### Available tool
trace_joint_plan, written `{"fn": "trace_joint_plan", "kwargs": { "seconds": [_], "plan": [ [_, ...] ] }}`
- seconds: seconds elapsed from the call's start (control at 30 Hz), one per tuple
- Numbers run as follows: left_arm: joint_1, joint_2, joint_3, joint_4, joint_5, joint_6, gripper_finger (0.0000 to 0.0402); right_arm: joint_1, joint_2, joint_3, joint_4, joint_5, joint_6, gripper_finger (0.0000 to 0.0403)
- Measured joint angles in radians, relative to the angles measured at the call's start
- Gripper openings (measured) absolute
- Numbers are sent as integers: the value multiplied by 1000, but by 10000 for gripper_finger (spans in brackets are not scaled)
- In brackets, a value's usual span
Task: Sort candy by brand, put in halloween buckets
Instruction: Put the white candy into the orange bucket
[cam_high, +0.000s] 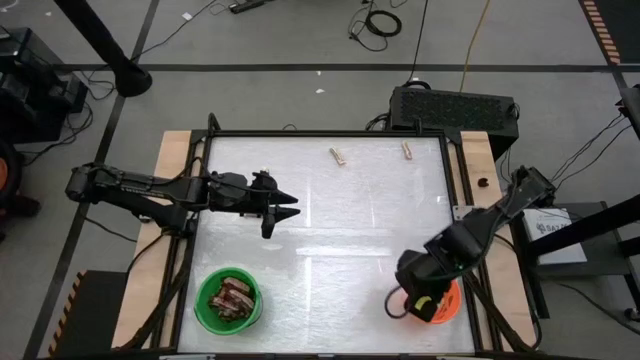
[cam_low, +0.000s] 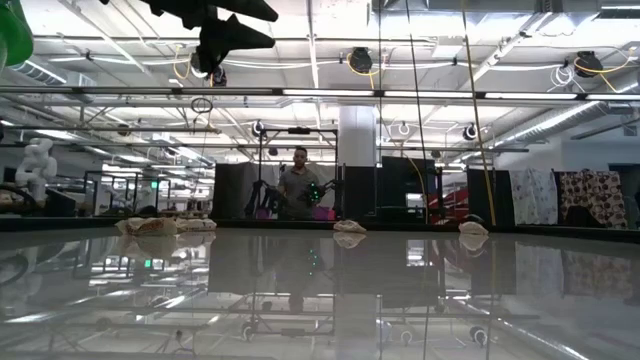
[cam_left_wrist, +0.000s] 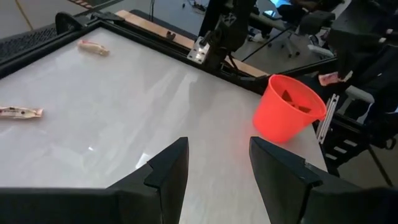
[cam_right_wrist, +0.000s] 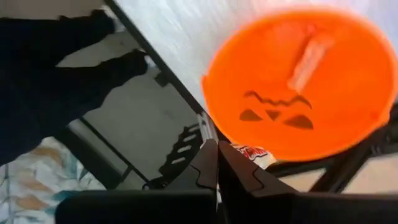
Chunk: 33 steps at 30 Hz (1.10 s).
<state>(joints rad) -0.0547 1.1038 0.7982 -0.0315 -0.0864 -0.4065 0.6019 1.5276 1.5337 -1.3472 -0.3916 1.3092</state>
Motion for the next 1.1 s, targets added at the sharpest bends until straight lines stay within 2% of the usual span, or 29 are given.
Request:
{"fn": "trace_joint_plan", "kwargs": {
  "seconds": [0.17,0.37,0.5,0.73,0.8,0.97,1.1],
  "plan": [
    [7,0,0,0,0,4,177,47,4,-55,-2,2,93,4],
    [9,0,0,-1,0,-3,177,57,4,-124,8,6,85,46],
    [8,0,0,-3,23,-8,177,41,4,-134,17,6,26,84],
    [6,0,0,-102,58,-140,177,-47,-20,-134,115,7,-143,129],
    [6,-2,0,-149,60,-163,177,-91,-20,-133,164,80,-231,133],
    [9,-65,0,-303,21,-190,177,-211,15,-132,343,423,-581,135],
    [16,-157,0,-442,-39,-182,177,-330,109,-132,606,521,-926,135]
  ]
}}
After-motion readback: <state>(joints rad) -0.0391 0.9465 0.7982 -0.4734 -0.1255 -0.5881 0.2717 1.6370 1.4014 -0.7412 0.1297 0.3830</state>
